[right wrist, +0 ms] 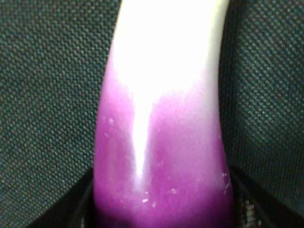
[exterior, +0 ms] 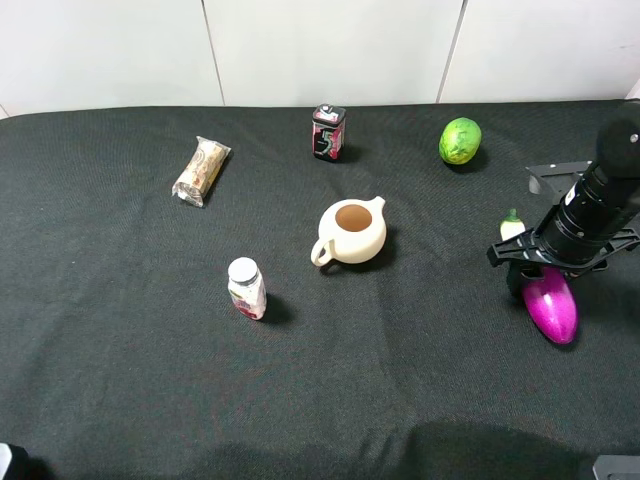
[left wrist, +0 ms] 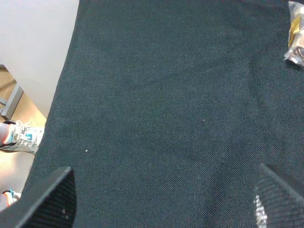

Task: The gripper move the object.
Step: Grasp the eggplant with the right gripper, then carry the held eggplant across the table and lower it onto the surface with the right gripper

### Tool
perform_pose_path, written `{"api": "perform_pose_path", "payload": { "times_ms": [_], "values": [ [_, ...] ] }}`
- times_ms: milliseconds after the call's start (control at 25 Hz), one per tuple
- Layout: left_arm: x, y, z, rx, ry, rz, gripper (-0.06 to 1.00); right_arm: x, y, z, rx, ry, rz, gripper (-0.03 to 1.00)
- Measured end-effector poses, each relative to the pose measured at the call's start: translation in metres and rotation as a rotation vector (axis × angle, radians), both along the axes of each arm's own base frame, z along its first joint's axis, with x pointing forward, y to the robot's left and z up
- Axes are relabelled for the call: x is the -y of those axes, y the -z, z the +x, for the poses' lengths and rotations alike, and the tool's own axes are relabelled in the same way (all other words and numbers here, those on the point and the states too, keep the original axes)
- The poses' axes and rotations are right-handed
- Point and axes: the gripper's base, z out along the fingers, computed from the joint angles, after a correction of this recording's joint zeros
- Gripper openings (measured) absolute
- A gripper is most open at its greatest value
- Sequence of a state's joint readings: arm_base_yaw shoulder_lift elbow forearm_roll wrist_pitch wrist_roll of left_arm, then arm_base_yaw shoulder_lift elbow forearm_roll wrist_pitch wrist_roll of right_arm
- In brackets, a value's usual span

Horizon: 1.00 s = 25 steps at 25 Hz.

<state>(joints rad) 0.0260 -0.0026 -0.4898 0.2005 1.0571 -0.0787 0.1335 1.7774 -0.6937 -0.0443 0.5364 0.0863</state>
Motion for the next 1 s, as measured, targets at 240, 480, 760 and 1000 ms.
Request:
{"api": "perform_pose_path", "payload": {
  "times_ms": [240, 480, 760, 1000],
  "values": [
    [0.000, 0.000, 0.000, 0.000, 0.000, 0.000, 0.79, 0.000, 0.000, -0.001, -0.008, 0.005, 0.002, 0.39],
    [0.000, 0.000, 0.000, 0.000, 0.000, 0.000, 0.79, -0.001, -0.006, 0.004, -0.037, 0.013, 0.000, 0.39],
    [0.000, 0.000, 0.000, 0.000, 0.000, 0.000, 0.79, -0.004, -0.024, 0.018, -0.095, 0.024, 0.010, 0.39],
    [0.000, 0.000, 0.000, 0.000, 0.000, 0.000, 0.79, -0.008, -0.044, 0.031, -0.098, 0.021, 0.028, 0.39]
  ]
}}
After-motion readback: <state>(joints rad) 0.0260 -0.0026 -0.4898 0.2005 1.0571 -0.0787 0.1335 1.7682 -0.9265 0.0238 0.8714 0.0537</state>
